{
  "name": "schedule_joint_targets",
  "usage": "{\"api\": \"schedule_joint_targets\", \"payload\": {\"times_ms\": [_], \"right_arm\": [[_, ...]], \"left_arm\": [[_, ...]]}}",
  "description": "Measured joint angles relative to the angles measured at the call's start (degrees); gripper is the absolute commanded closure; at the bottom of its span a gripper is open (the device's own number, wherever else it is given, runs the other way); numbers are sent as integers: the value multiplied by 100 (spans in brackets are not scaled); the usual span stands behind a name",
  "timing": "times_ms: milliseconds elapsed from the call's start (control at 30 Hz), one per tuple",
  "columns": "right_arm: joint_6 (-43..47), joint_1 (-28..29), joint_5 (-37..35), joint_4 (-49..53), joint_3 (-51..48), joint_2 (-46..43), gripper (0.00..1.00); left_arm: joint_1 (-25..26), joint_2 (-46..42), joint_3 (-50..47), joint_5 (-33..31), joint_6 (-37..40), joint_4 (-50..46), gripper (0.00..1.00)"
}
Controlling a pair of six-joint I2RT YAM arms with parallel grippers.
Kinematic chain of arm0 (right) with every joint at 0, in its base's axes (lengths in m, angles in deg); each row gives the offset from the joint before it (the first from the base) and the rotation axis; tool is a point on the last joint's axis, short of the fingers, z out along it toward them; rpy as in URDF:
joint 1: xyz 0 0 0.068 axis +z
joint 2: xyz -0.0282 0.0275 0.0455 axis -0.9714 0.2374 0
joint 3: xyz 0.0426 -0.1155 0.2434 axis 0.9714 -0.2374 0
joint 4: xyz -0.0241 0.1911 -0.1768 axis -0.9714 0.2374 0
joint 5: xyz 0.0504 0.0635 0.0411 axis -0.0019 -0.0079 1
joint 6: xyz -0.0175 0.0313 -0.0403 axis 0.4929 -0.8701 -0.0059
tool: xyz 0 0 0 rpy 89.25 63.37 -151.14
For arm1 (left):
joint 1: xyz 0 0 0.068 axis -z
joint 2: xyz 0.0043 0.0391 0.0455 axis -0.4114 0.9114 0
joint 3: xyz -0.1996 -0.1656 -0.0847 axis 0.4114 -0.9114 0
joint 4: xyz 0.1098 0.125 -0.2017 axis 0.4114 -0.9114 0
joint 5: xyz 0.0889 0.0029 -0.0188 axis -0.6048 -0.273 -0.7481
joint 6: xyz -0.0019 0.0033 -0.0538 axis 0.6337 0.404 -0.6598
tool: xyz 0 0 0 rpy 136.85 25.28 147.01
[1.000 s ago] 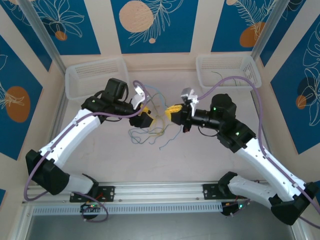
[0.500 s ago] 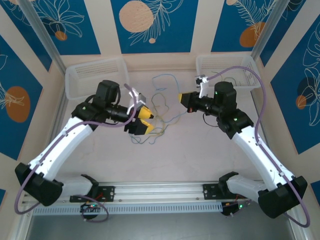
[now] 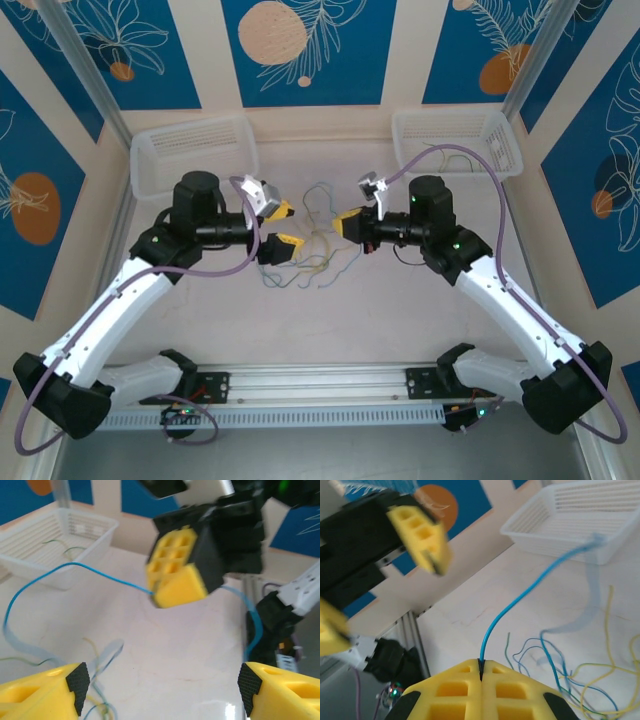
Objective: Untangle the cables
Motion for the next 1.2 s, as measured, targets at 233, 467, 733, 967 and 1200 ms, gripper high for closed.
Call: {"api": "schedule_joint_targets", "payload": {"times_ms": [233, 467, 733, 967, 1200], "right_arm": [[1204, 636, 846, 743, 363, 197, 100], [2341, 1285, 1318, 1582, 673, 444, 100], [2524, 1255, 1241, 1727, 715, 455, 100], [2503, 1038, 1233, 1545, 715, 173, 100], [2455, 1036, 1193, 1574, 717, 264, 100]], "left_arm": [[0, -197, -33, -391, 341, 122, 18], [0, -201, -31, -122, 581, 79, 16], [0, -20, 57, 741, 645, -256, 17], [0, 225, 304, 1617, 748, -678, 20], [68, 468, 619, 1812, 935, -1147, 29]]}}
